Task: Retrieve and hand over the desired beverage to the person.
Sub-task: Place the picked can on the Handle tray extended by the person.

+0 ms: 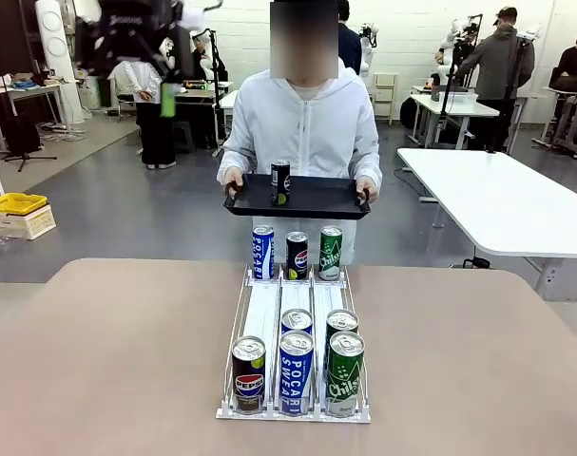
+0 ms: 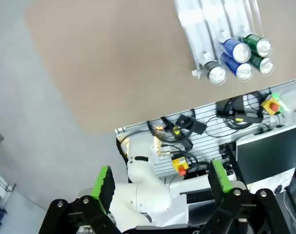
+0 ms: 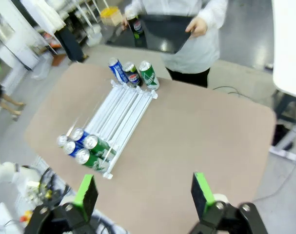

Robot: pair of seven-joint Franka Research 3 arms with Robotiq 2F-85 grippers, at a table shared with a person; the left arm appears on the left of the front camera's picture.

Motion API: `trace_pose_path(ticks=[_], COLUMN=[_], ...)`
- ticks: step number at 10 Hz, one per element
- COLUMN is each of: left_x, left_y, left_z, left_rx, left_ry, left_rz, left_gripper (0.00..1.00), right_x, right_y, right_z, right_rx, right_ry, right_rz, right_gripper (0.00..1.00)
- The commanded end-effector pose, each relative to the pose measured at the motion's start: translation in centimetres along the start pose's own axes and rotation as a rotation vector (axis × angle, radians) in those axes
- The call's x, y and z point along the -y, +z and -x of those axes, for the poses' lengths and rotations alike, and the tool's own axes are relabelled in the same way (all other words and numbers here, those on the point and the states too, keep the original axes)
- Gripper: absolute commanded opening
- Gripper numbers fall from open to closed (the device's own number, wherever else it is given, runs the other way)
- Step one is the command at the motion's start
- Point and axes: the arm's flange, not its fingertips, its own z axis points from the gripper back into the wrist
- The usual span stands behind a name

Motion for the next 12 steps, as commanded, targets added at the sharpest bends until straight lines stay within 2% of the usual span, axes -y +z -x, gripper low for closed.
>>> trace_pose_path(ticks=[1,2,3,5,8,9,11,12], left_x=[-3.2,-4.2,-5.5,-7.0,-9.6,-9.2,-8.2,-9.1], left_y=[-16.9,-16.7,-15.9,-14.4,-12.4,-11.7,-10.4,-11.6], left_z=[9.2,9.2,9.3,7.7,6.9,7.0,6.3,7.2], left_rx=[0.032,0.091,0.221,0.328,0.409,0.427,0.37,0.417], left_ry=[0.05,0.051,0.037,-0.019,-0.054,-0.054,0.001,-0.03], left_rz=[0.003,0.055,0.136,0.217,0.316,0.319,0.344,0.306], left_gripper=[1.0,1.0,1.0,1.0,1.0,1.0,1.0,1.0], right_x=[-0.1,-0.1,-0.1,-0.1,-0.1,-0.1,-0.1,-0.1], right_y=[-0.1,-0.1,-0.1,-0.1,-0.1,-0.1,-0.1,-0.1], right_z=[-0.1,-0.1,-0.1,-0.1,-0.1,-0.1,-0.1,-0.1], right_rx=[-0.006,-0.006,-0.006,-0.006,-0.006,-0.006,-0.006,-0.006], right_ry=[0.0,0.0,0.0,0.0,0.0,0.0,0.0,0.0], right_rz=[0.01,0.01,0.01,0.01,0.01,0.01,0.01,0.01], right_gripper=[1.0,1.0,1.0,1.0,1.0,1.0,1.0,1.0])
